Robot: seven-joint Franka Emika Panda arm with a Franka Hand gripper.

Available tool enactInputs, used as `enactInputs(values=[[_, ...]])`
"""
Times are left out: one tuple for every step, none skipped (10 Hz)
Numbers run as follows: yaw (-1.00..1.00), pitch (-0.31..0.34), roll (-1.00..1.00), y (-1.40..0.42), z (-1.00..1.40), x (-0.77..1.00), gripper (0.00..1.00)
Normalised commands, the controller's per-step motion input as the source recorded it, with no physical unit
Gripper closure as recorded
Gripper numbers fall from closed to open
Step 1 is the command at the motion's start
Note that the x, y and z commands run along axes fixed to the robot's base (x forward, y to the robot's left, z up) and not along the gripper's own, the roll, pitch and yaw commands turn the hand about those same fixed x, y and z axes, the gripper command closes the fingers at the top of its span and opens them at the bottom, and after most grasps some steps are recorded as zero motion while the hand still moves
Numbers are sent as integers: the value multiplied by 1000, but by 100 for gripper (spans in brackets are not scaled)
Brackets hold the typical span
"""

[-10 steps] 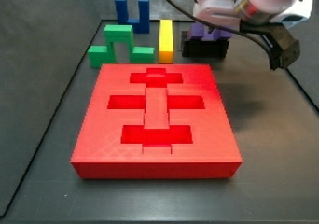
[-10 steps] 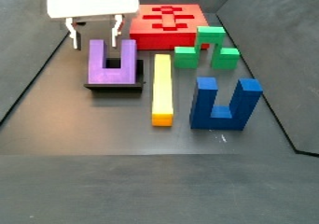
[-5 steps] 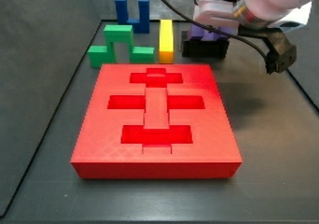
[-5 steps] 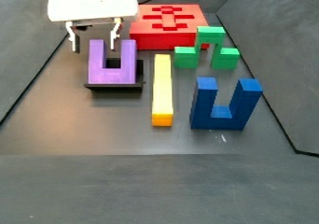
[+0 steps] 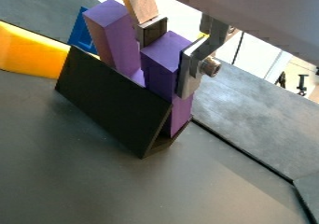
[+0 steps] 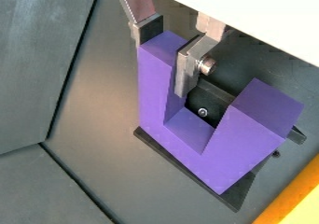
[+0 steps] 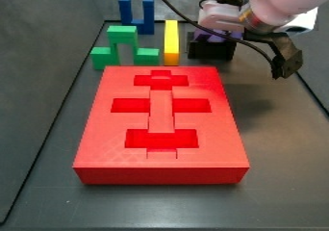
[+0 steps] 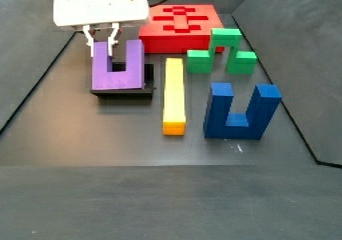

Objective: Pick up the purple object. Move up. Place the purple object on the fixture. Regrasp the purple object. Move to above the board. Insert the purple object.
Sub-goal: Regrasp the purple object.

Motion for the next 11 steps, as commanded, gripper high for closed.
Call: enactInputs(values=[[0,0,0,0,0,0,100],[0,0,0,0,0,0,100],[0,0,0,0,0,0,100],[0,0,0,0,0,0,100],[0,0,0,0,0,0,100],[0,0,0,0,0,0,100],[0,0,0,0,0,0,100],[0,0,0,0,0,0,100],[0,0,0,0,0,0,100],[0,0,0,0,0,0,100],[0,0,0,0,0,0,100]])
